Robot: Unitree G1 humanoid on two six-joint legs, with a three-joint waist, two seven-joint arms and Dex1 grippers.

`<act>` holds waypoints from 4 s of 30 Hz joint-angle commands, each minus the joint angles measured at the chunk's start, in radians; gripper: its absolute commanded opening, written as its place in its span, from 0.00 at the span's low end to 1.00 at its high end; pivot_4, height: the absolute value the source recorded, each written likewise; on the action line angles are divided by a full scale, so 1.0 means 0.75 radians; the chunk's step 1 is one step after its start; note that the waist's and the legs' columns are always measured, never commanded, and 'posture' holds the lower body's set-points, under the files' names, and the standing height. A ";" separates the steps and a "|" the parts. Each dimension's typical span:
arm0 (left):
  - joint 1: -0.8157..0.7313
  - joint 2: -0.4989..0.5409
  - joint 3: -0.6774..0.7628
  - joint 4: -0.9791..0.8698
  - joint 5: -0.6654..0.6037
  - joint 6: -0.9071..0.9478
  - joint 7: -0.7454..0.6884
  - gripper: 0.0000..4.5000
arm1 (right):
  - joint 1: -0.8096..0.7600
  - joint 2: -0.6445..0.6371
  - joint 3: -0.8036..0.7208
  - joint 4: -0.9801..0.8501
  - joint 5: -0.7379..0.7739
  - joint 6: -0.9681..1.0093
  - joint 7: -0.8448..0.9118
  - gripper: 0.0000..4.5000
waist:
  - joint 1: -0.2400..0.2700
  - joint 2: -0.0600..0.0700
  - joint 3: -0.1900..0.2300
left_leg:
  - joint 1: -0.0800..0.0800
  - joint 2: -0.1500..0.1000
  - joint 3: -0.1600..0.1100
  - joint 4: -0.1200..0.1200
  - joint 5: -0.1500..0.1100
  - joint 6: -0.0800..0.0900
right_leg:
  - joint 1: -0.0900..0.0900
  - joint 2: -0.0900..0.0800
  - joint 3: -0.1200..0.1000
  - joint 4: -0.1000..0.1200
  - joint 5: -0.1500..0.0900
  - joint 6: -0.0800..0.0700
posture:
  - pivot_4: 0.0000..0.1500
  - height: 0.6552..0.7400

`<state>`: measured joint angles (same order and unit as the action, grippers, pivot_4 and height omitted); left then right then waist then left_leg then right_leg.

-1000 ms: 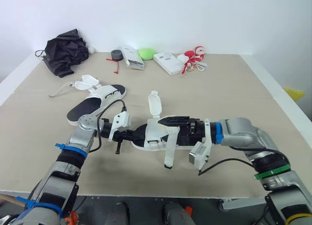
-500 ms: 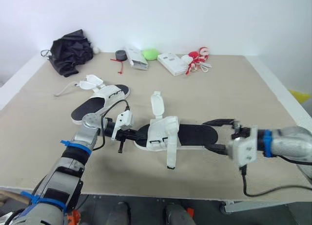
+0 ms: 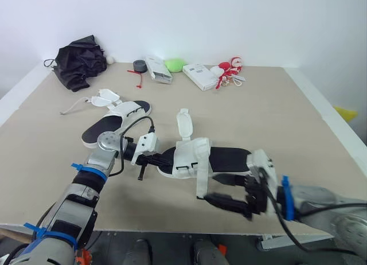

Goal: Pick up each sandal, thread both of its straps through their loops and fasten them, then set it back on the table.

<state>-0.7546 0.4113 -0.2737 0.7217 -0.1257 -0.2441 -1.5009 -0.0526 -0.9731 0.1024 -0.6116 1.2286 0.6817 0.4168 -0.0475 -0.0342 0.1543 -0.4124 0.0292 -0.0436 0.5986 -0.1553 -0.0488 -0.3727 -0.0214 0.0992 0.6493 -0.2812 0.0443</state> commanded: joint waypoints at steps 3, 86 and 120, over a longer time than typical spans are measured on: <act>0.057 0.024 -0.104 0.116 0.149 0.018 -0.004 0.00 | -0.054 0.128 0.051 0.106 -0.144 0.103 -0.036 0.90 | 0.005 0.002 -0.002 | -0.007 -0.001 0.000 0.000 -0.004 0.006 | 0.000 0.000 0.000 -0.001 0.002 0.004 | 1.00 0.98; 0.039 0.010 -0.033 -0.082 0.070 -0.020 0.033 0.00 | -1.167 0.501 -0.095 1.195 -0.348 1.105 0.475 0.01 | 0.007 0.017 -0.002 | -0.027 -0.002 -0.004 0.005 -0.003 0.016 | -0.015 0.007 -0.005 0.002 0.011 0.017 | 1.00 0.98; 0.222 0.070 -0.031 -0.345 0.014 0.167 0.055 0.00 | -1.107 0.453 0.008 1.151 -0.482 1.091 0.714 0.01 | -0.004 0.020 0.000 | -0.034 0.002 -0.003 0.007 -0.004 0.018 | -0.026 0.014 -0.002 0.009 0.012 0.017 | 1.00 0.98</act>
<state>-0.6415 0.4444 -0.2459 0.4689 -0.1572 -0.1486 -1.4431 -0.8655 -0.6262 0.0915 0.2704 0.8729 1.5125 0.9251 -0.0508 -0.0188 0.1544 -0.4379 0.0304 -0.0461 0.6040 -0.1592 -0.0340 -0.3920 -0.0112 0.0977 0.6571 -0.2726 0.0565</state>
